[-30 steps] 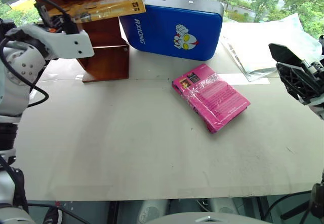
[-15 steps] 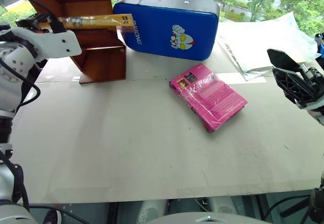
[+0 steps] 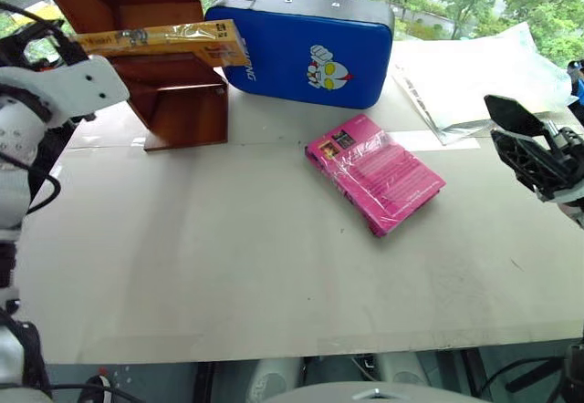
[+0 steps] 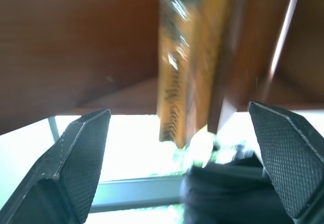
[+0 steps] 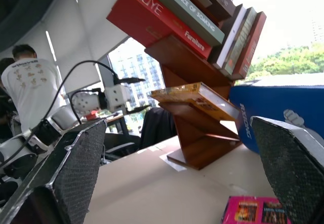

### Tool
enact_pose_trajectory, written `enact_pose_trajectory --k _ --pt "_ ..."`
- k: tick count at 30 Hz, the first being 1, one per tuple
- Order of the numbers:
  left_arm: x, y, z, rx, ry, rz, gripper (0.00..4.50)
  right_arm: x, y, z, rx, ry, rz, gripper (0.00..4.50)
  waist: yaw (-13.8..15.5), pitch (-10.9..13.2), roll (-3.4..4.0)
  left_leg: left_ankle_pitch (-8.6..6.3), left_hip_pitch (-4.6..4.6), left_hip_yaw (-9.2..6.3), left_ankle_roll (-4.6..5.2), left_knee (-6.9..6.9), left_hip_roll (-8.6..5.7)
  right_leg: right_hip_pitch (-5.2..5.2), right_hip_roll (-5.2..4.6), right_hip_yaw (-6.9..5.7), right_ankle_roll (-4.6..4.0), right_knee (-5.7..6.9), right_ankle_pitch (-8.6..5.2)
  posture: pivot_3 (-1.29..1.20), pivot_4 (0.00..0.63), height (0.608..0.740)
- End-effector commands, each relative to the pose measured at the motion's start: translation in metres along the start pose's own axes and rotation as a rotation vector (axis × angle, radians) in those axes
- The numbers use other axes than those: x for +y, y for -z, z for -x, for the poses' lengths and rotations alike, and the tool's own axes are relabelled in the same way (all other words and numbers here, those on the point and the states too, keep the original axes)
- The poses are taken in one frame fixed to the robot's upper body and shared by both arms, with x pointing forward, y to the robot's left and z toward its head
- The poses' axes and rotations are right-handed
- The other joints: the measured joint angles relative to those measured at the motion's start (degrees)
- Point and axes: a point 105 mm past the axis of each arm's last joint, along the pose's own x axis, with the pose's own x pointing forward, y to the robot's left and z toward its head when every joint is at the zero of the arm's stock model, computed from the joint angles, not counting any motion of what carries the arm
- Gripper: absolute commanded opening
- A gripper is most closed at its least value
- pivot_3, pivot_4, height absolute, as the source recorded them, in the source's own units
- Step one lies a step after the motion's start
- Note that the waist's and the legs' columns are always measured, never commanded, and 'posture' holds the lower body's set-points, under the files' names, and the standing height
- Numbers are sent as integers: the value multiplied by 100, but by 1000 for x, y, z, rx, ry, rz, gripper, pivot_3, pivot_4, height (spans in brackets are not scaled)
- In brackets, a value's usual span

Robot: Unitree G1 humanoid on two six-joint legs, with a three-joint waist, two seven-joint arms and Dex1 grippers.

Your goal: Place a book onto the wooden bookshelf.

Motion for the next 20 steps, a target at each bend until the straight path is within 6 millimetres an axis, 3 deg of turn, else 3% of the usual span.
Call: enact_pose_trajectory --k 1,4,6,8,10,12,14,20 --pt "-32 -42 15 -196 78 380 4458 -11 15 22 93 105 99 4500 41 -6 3 0 0 0 0 3 -2 3 -1 0 0 -2 0 0 150 740" --pt "-110 -67 42 -242 394 728 4458 -23 44 49 220 200 134 4500 20 -6 3 0 4 10 0 11 -2 6 2 10 0 0 0 0 150 740" --pt "-160 -69 66 -176 577 898 4458 -28 65 72 319 257 157 4500 -21 -6 3 0 7 12 0 10 0 7 5 15 0 3 0 0 150 740" --pt "-190 -61 82 -82 616 1085 4458 -32 84 92 408 301 191 4500 -53 -6 5 0 11 12 0 10 2 8 9 14 -1 5 0 0 150 740" --pt "-219 -63 104 -24 724 1148 4458 -35 98 110 486 348 226 4500 -60 -4 2 0 24 11 0 11 4 17 11 12 -2 12 -1 0 150 740" --pt "-242 -67 126 33 799 1216 4458 -33 112 125 524 383 216 4500 -67 -12 17 2 37 14 -2 15 14 28 26 13 -4 10 -1 0 150 740" --pt "-251 -70 136 59 803 1249 4458 -31 119 134 538 412 217 4500 -58 -13 17 1 78 23 -2 14 19 69 26 21 -28 8 -19 0 150 740" --pt "-261 -74 135 71 738 1257 4458 -26 133 141 548 461 241 4500 -49 -31 46 0 112 39 -3 14 29 109 19 22 -5 -6 -37 0 150 740"
